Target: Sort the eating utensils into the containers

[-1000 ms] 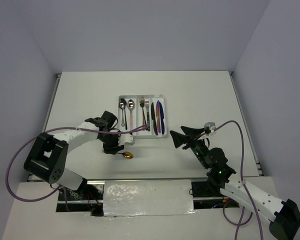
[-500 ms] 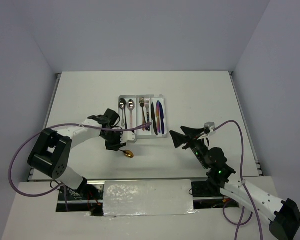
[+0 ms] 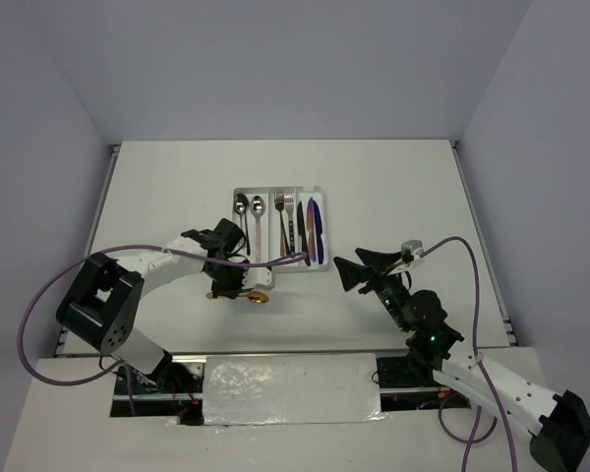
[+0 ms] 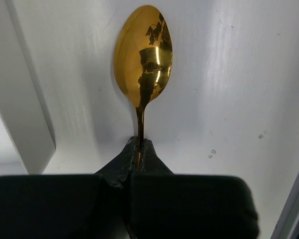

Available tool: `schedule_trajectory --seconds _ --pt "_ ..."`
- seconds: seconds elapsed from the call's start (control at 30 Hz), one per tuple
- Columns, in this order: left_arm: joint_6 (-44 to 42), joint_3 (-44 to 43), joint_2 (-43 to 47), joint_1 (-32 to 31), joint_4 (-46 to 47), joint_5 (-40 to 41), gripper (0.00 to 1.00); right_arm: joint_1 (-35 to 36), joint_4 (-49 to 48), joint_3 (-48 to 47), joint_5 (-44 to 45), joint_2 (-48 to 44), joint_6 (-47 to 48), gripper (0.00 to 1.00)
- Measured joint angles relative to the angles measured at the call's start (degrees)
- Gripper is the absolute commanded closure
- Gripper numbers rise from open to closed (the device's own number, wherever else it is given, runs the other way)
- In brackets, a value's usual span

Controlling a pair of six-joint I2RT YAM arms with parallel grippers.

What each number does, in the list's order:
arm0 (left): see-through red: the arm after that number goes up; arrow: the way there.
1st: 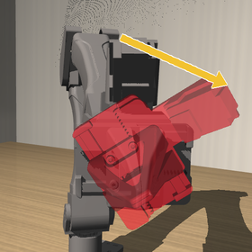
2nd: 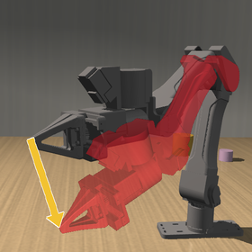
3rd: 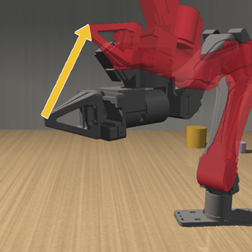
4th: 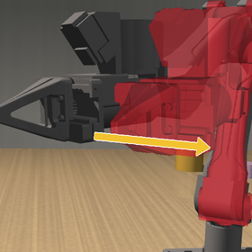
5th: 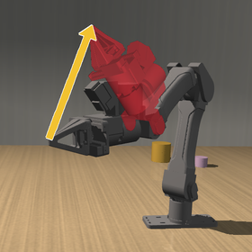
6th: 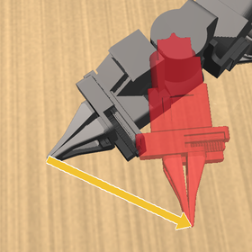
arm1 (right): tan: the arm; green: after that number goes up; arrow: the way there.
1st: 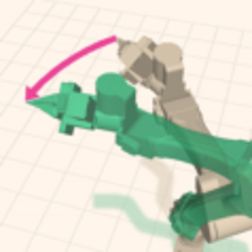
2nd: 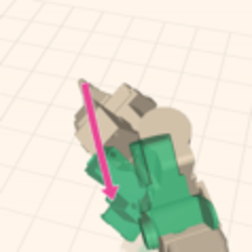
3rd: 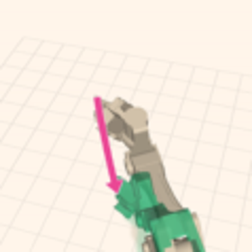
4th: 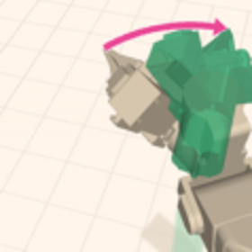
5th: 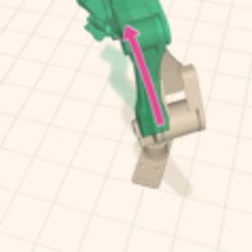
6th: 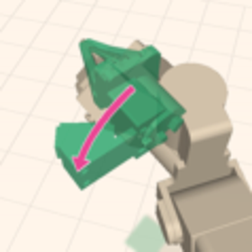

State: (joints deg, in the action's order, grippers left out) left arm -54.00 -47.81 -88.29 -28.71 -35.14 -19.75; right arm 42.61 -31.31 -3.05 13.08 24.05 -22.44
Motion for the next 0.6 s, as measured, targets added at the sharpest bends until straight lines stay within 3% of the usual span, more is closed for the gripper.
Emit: schedule_trajectory --seconds 0.2,0.33,0.43,0.6 --pt "1.99 -1.49 1.75 -2.67 -6.29 -1.49 1.00 0.00 -0.04 0.00 0.00 0.33 0.00 0.19" --pt "12.50 -4.87 10.95 -3.58 -6.91 -0.92 1.00 0.00 -0.04 0.02 -0.04 0.94 -0.02 0.19" --pt "25.97 -14.51 12.41 -3.21 -6.47 4.70 1.00 0.00 -0.04 0.02 0.00 0.98 -0.02 0.19" --pt "44.68 -39.36 -1.57 -0.76 -8.72 6.91 1.00 0.00 -0.02 0.02 0.28 1.25 -0.22 0.19"
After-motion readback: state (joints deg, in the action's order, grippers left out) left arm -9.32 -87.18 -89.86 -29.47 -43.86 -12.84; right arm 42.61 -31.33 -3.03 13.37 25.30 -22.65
